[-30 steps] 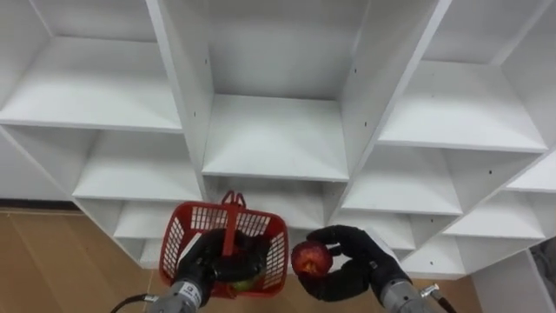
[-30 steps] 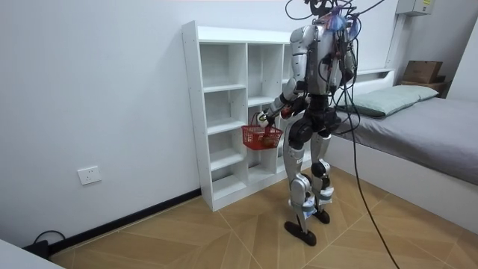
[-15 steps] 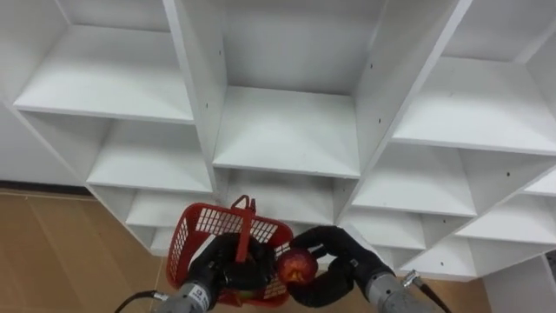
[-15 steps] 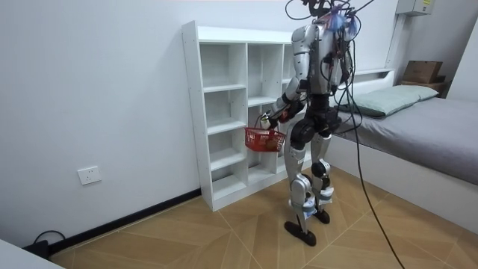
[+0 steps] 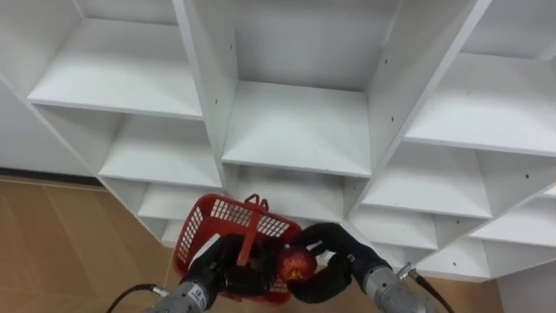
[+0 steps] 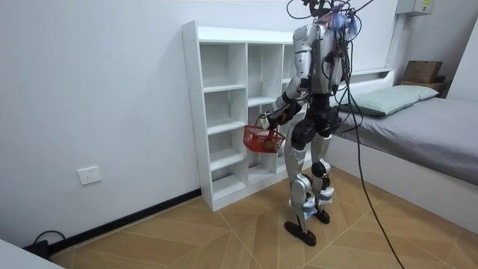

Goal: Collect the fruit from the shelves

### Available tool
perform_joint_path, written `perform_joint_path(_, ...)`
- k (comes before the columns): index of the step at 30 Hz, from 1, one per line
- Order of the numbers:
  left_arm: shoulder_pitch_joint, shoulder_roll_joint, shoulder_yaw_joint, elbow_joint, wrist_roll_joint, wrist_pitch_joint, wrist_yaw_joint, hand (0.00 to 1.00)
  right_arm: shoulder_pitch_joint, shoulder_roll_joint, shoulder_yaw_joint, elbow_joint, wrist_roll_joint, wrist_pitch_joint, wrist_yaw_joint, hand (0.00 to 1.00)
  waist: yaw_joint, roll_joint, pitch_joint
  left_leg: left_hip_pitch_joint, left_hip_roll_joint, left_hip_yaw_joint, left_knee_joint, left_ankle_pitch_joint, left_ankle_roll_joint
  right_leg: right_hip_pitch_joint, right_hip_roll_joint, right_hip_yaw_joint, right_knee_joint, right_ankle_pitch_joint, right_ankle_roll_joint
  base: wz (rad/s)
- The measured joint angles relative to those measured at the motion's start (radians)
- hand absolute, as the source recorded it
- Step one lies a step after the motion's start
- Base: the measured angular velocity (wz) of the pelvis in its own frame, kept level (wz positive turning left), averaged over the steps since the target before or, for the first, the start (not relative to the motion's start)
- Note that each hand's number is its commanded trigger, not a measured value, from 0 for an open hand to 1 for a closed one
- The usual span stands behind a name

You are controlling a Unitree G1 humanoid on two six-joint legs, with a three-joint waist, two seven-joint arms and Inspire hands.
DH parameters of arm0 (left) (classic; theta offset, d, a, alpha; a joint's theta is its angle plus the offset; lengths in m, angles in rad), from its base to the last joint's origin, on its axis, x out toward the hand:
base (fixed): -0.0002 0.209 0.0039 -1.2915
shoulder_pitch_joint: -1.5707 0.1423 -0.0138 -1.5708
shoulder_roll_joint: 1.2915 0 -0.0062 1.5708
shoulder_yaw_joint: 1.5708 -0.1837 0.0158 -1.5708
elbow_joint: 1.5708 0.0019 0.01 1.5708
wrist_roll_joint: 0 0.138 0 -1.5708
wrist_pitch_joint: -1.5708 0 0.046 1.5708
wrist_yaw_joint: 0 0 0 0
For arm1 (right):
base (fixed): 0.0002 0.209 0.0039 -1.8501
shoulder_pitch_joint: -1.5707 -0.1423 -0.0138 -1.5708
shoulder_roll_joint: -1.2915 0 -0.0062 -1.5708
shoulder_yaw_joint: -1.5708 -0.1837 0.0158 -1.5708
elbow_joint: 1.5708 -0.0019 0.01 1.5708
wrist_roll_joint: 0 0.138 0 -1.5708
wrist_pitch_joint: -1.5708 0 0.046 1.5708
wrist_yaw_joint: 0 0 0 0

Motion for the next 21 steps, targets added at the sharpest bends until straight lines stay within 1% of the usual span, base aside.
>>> perform_joint_path(5,-0.007,0.000,-0.002,0.000,0.005,0.000,-0.002,1.00,-0.010,0.000,0.001,0.008,-0.001,-0.002,-0.001,1.00,-0.001,0.003,0.0005,-0.009,-0.001,-0.016,0.001,0.000,0.000,-0.003,0.000,-0.010,0.000,0.000,0.000,0.07)
perform_joint_path(8,-0.008,0.001,-0.012,0.000,0.017,0.000,-0.002,1.00,-0.040,0.002,0.009,0.060,-0.004,-0.006,0.000,1.00,-0.001,0.003,0.0005,-0.009,-0.002,-0.018,0.001,0.000,0.000,-0.004,-0.001,-0.011,0.000,0.000,0.000,0.00)
perform_joint_path(12,-0.008,0.006,-0.024,0.002,0.023,0.000,-0.002,1.00,-0.062,0.002,0.020,0.083,-0.068,-0.007,0.000,1.00,-0.001,0.003,0.0005,-0.010,-0.003,-0.019,0.001,0.000,0.000,-0.004,-0.006,-0.030,-0.001,0.000,0.000,0.00)
perform_joint_path(16,-0.010,0.006,-0.037,0.004,0.023,0.000,-0.005,1.00,-0.065,0.000,0.028,0.083,-0.138,-0.008,0.001,1.00,-0.002,0.003,0.0005,-0.010,-0.003,-0.019,0.002,0.000,0.000,-0.001,-0.007,-0.033,-0.001,0.000,0.000,0.01)
perform_joint_path(19,-0.010,0.005,-0.043,0.006,0.022,0.000,-0.016,1.00,-0.065,-0.001,0.031,0.086,-0.168,-0.008,0.007,1.00,-0.003,0.006,0.0025,-0.020,-0.003,-0.020,0.016,0.000,0.000,-0.001,-0.008,-0.038,-0.001,0.000,0.000,0.04)
perform_joint_path(21,-0.011,0.005,-0.049,0.006,0.019,0.000,-0.022,1.00,-0.066,-0.002,0.037,0.091,-0.176,-0.008,0.011,1.00,-0.003,0.008,0.0022,-0.025,-0.002,-0.018,0.018,0.000,0.000,-0.005,-0.008,-0.038,-0.001,0.000,0.000,0.06)
